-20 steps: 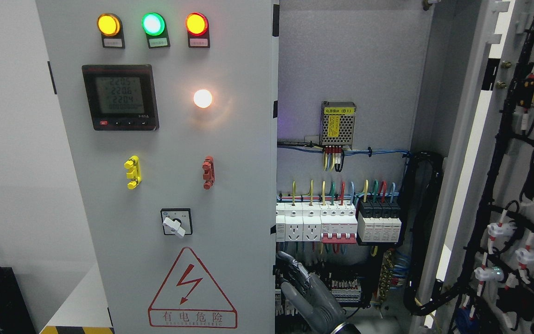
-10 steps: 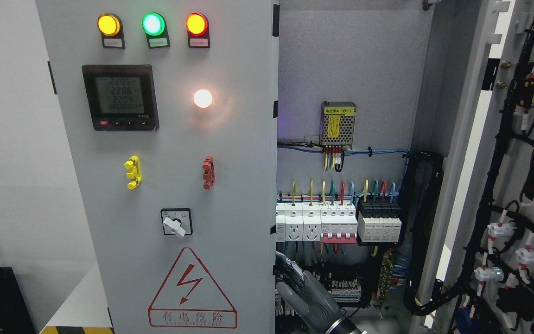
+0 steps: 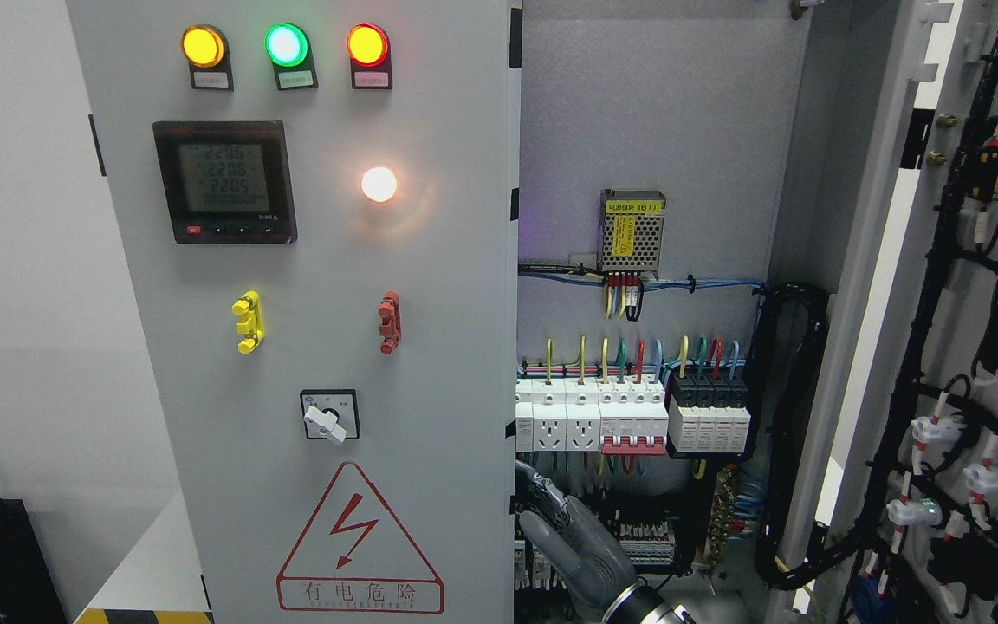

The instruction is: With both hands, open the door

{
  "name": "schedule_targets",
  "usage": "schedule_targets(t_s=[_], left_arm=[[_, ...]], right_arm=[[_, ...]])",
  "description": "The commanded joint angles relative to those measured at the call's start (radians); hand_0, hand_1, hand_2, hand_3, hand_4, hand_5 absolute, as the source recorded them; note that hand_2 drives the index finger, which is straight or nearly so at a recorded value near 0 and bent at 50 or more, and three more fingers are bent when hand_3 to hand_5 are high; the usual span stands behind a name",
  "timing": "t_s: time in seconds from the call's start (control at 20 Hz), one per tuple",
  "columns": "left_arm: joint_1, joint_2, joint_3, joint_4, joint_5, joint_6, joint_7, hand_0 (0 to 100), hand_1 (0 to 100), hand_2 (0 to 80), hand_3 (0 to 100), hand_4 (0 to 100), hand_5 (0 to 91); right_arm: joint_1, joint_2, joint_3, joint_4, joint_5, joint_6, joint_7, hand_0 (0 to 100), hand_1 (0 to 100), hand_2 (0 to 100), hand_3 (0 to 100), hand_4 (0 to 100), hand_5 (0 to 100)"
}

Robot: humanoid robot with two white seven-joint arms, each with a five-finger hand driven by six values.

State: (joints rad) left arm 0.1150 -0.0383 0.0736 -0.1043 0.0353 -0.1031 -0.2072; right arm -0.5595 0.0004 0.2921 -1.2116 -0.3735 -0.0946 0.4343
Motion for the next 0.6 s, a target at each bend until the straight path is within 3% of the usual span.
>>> schedule_targets(t_s=[0.0, 0.15, 0.35, 0.55], left_arm=[[0.000, 0.000, 0.000, 0.000, 0.000, 0.000, 0.000, 12, 39, 0.0, 0, 0, 0.0], [0.000, 0.000, -0.001, 0.000, 0.000, 0.000, 0.000, 12, 39, 0.0, 0, 0, 0.0], [0.000, 0.000, 0.000, 0.000, 0.000, 0.000, 0.000, 12, 39, 0.0, 0, 0, 0.0], [0.000, 0.000, 0.000, 0.000, 0.000, 0.000, 0.000, 12, 39, 0.0, 0, 0, 0.0]], right_arm=[[-0.011, -0.008, 0.004, 0.011, -0.013, 0.001, 0.012, 12, 39, 0, 0, 0, 0], [-0.011, -0.008, 0.002, 0.009, -0.013, 0.001, 0.040, 12, 39, 0, 0, 0, 0], [-0.011, -0.008, 0.004, 0.009, -0.013, 0.003, 0.046, 12, 39, 0, 0, 0, 0], [-0.013, -0.008, 0.009, 0.007, -0.013, 0.003, 0.086, 12, 39, 0, 0, 0, 0]])
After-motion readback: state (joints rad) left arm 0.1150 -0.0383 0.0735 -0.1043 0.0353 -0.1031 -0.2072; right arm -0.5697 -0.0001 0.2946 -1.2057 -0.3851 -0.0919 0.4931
